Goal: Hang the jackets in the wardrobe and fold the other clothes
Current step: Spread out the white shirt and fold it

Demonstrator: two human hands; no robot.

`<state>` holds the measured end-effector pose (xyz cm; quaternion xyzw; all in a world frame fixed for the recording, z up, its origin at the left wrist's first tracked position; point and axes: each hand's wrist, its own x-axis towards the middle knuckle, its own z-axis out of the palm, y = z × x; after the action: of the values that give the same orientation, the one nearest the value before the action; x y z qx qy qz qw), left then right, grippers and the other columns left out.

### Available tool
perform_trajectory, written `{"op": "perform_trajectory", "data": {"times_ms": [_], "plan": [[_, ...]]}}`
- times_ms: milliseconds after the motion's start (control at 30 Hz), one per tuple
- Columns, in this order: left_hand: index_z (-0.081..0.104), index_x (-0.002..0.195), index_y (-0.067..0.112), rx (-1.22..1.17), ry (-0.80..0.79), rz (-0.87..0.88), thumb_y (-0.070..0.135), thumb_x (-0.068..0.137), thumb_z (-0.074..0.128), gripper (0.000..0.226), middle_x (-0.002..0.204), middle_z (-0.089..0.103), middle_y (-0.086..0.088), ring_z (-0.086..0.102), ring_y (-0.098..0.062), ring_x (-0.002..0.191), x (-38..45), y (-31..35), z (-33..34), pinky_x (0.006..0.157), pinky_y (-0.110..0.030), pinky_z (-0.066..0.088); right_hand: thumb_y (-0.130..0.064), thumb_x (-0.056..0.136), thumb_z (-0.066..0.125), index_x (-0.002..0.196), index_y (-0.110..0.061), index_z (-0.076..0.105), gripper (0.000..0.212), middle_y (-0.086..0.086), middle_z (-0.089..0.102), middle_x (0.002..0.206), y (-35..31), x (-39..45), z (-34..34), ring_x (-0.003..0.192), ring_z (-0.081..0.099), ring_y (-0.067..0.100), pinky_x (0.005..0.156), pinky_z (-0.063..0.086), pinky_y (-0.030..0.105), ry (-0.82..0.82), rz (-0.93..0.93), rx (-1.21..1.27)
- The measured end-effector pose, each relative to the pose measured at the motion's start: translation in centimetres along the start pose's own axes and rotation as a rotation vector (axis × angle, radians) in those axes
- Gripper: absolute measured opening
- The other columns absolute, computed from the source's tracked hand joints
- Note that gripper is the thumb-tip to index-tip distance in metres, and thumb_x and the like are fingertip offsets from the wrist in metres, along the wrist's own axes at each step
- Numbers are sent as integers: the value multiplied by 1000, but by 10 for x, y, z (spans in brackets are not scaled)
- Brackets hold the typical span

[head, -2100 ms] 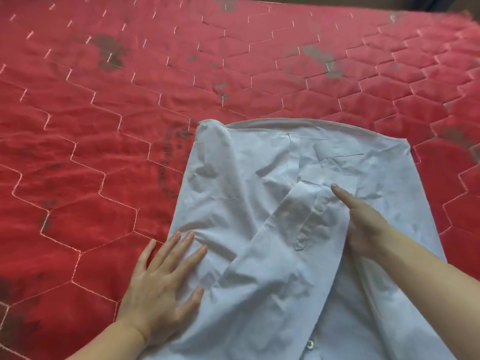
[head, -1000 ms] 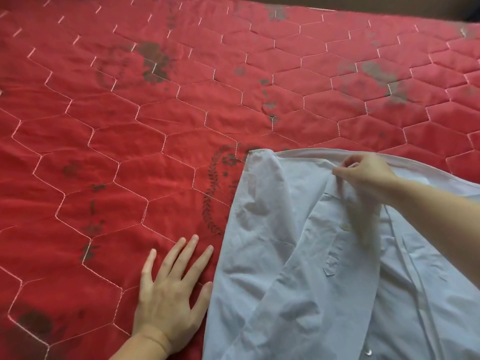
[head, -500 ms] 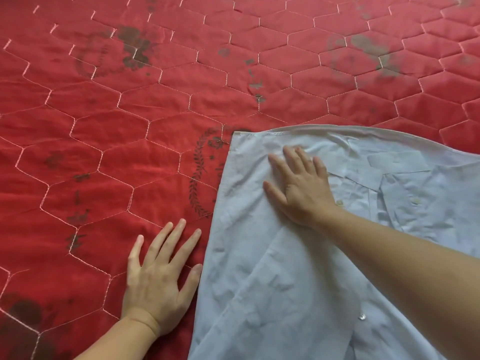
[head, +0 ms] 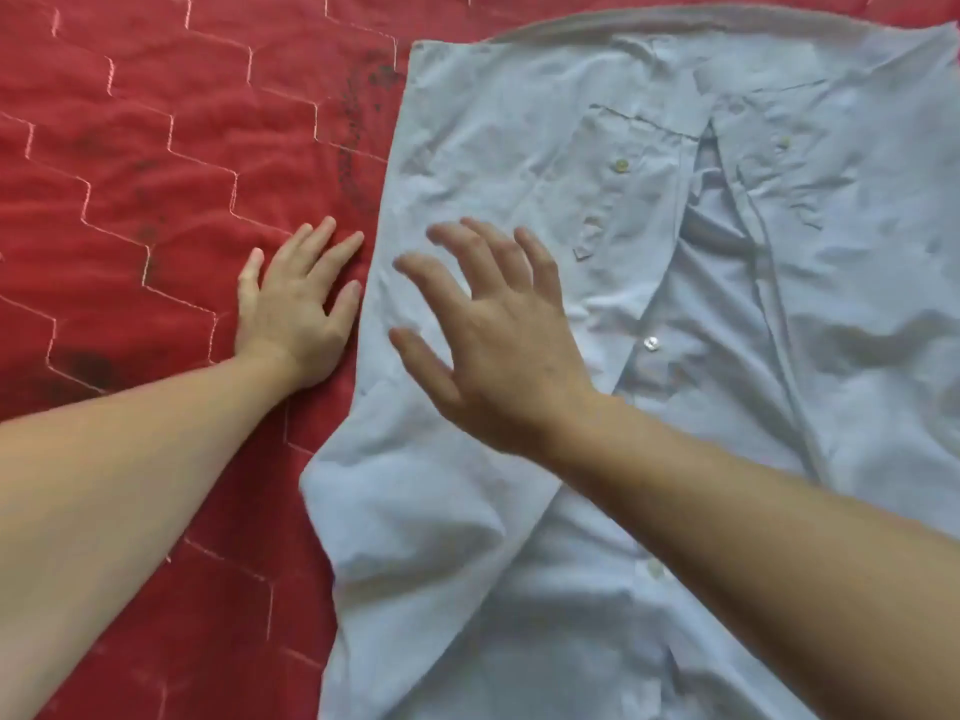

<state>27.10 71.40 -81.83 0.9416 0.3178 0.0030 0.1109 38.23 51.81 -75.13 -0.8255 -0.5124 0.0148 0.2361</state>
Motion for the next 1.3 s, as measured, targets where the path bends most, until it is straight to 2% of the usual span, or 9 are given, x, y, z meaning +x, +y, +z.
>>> {"op": "perform_trajectory", "data": {"times_ms": [200, 400, 567, 700, 900, 967, 1067, 1167, 1300], "plan": [[44, 145, 26, -396, 108, -230, 31, 92, 44, 54, 151, 43, 1, 32, -20, 143, -53, 45, -16, 118, -49, 22, -54, 84, 42, 138, -22, 50, 64, 13, 43, 148, -19, -193, 19, 139, 37, 35, 111, 16, 58, -543, 32, -150], [62, 127, 25, -235, -22, -36, 42, 82, 47, 50, 138, 56, 3, 48, -21, 131, -262, 119, -13, 109, -49, 33, -53, 97, 32, 155, -22, 10, 69, 12, -1, 162, -33, -178, -10, 149, -5, 30, 116, -8, 54, -559, 29, -114], [42, 144, 40, -106, -358, 45, 64, 86, 13, 69, 160, 24, 10, 4, -13, 151, -330, 174, -5, 117, -45, -12, -48, 91, 43, 140, -19, 48, 57, 13, 42, 149, -13, -283, -64, 141, 36, 29, 114, 18, 50, -491, -42, -40], [49, 139, 40, -405, -253, -96, 63, 86, 21, 63, 154, 36, 13, 17, -10, 147, -364, 205, -10, 120, -44, 6, -47, 87, 48, 139, -21, 47, 58, 7, 38, 147, 0, -357, -116, 139, 33, 25, 113, 21, 54, -230, 170, 34], [20, 150, 46, -165, -586, 304, 76, 80, 32, 78, 162, -8, 15, -15, -9, 149, -430, 180, 3, 121, -39, -10, -55, 70, 50, 144, -31, 36, 79, 8, 45, 144, 18, -431, -107, 136, 34, 30, 107, 29, 56, -595, 235, -197], [35, 147, 35, -180, -497, 306, 56, 78, 52, 74, 162, 17, 4, 13, -18, 150, -435, 176, 6, 121, -45, 14, -42, 67, 62, 134, -32, 48, 70, 10, 48, 140, 9, -427, -95, 131, 39, 33, 103, 29, 57, -500, 261, -184], [65, 120, 20, -232, -287, 273, 23, 65, 63, 55, 130, 62, -4, 59, -26, 120, -430, 179, 7, 92, -45, 52, -20, 63, 72, 107, -26, 69, 45, 13, 60, 128, -6, -413, -86, 119, 52, 35, 98, 33, 55, -300, 300, -119], [70, 106, 27, -176, -316, 268, 18, 76, 52, 37, 112, 69, 8, 62, -20, 110, -423, 190, -9, 90, -38, 40, -23, 69, 57, 91, -21, 74, 28, 7, 68, 118, -17, -423, -90, 111, 63, 32, 94, 30, 41, -216, 267, -116], [65, 106, 36, -115, -725, 261, 23, 93, 48, 25, 108, 70, 5, 62, -22, 103, -428, 192, -37, 95, -35, 43, -29, 86, 48, 94, -29, 67, 20, -16, 64, 110, -28, -447, -117, 105, 61, 16, 91, 35, 33, -522, 270, -71]]}}
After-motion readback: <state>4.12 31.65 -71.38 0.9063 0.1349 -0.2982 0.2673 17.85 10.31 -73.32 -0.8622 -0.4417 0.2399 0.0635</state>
